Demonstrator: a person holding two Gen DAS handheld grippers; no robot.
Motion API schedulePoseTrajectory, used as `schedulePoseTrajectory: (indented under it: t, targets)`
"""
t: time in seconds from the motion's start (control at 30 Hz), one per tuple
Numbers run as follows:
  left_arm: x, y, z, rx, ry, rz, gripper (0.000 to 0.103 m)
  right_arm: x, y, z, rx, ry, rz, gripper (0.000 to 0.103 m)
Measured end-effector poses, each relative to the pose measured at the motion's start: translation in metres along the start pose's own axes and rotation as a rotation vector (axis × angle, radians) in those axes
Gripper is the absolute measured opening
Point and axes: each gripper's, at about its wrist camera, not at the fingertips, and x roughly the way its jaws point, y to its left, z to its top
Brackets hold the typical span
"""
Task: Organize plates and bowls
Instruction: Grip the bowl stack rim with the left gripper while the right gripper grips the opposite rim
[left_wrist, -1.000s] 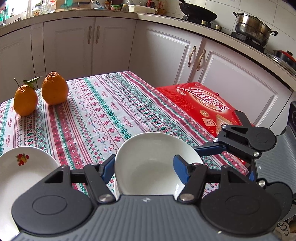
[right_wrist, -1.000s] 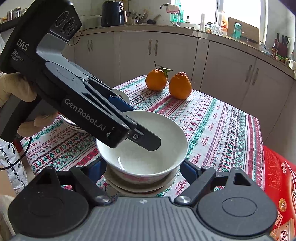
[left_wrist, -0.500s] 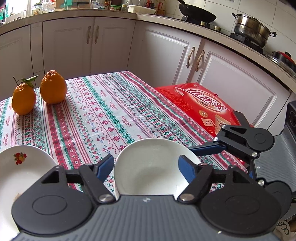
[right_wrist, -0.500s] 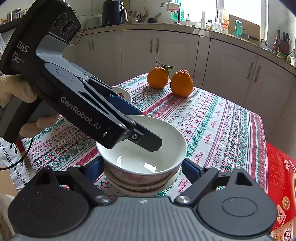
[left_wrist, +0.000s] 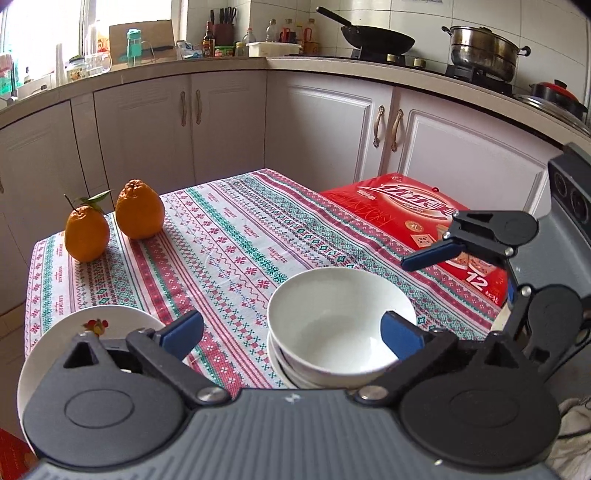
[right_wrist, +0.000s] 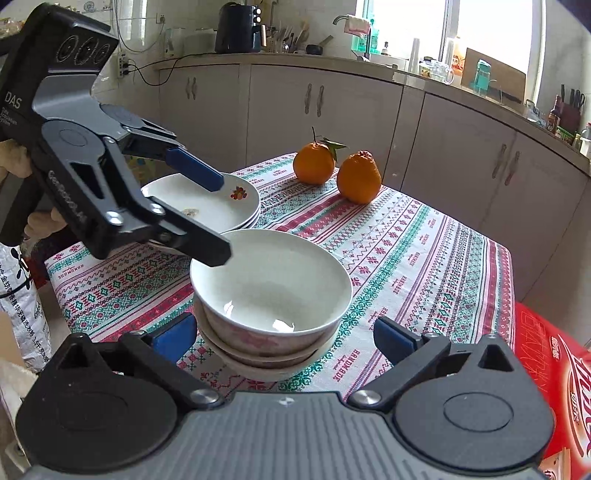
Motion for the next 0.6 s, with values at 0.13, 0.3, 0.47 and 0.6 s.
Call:
schedulePoseTrajectory:
  t: [0.13,0.3,0.47,0.6]
  targets:
    - [-0.013,-0.008,-0.016,0.088,0.007,0.016,0.102,-0.002,-0.006,-0.007,-0.023,0.013,0.010,0.103]
    - [-0.002,-0.018,-0.040,0.182,0.065,0.007,0.102,0.006,-0.009,-0.017,-0.064,0.057,0.045,0.103]
    - [0.022,-0.023,-0.047,0.252,0.112,-0.031,0.102,0.023,-0.008,-0.019,-0.117,0.103,0.076,0.103]
    - [0.039,-0.018,-0.046,0.266,0.144,-0.086,0.102,0.037,-0.009,-0.017,-0.164,0.134,0.103,0.103]
